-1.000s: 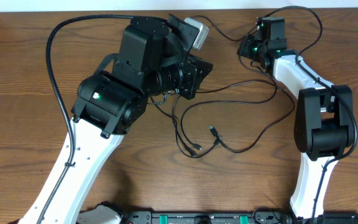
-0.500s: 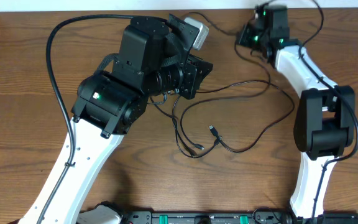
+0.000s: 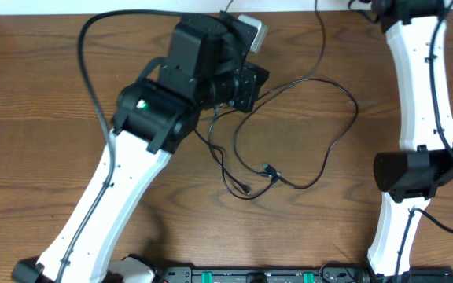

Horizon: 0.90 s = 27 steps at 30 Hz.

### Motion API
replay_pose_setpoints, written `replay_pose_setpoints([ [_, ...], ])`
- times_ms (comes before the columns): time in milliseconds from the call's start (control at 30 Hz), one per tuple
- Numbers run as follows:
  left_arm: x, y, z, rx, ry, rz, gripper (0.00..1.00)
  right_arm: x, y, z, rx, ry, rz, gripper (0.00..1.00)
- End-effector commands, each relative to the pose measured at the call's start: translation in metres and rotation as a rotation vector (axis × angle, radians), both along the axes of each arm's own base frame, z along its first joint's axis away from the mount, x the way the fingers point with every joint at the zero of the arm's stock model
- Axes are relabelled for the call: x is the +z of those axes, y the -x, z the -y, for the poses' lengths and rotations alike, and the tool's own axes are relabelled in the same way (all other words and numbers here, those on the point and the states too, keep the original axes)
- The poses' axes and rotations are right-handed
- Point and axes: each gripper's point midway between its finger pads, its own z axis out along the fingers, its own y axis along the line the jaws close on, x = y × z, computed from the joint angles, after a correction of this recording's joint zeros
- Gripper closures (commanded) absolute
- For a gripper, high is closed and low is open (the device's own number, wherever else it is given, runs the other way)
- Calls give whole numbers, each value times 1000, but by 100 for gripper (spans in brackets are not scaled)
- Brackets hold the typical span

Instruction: Untangle cables

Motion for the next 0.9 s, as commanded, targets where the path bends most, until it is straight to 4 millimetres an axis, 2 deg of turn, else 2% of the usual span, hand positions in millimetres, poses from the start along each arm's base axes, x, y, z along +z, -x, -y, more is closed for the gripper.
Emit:
replay_pose_setpoints([
  [0,-11,-13,3,41,-4,-28,76,68,21,36,-121,117,155,99],
  [67,-15,-13,4,43,-5,-48,76,97,36,60,-188,157,209,99],
  [133,-15,-11,7,26,5,-57,76,116,47,76,-227,160,242,99],
  [300,-14,-7,10,2,21,-67,76,191,95,133,-361,140,408,99],
  [400,-14,-3,14,-23,38,-82,76,221,126,169,-462,158,473,99],
  [433,-14,-1,15,-31,41,-88,76,226,134,179,-492,168,481,99],
  [533,-16,6,17,-56,49,-116,76,236,165,227,-630,218,485,99],
  [633,-19,8,16,-55,40,-131,76,237,182,258,-711,238,472,99],
  [700,-22,10,15,-55,32,-145,76,236,196,286,-782,256,457,99],
  [733,-25,12,14,-55,24,-157,76,234,208,312,-849,272,443,99],
  [867,-24,12,14,-56,24,-156,76,222,226,352,-956,269,395,99],
])
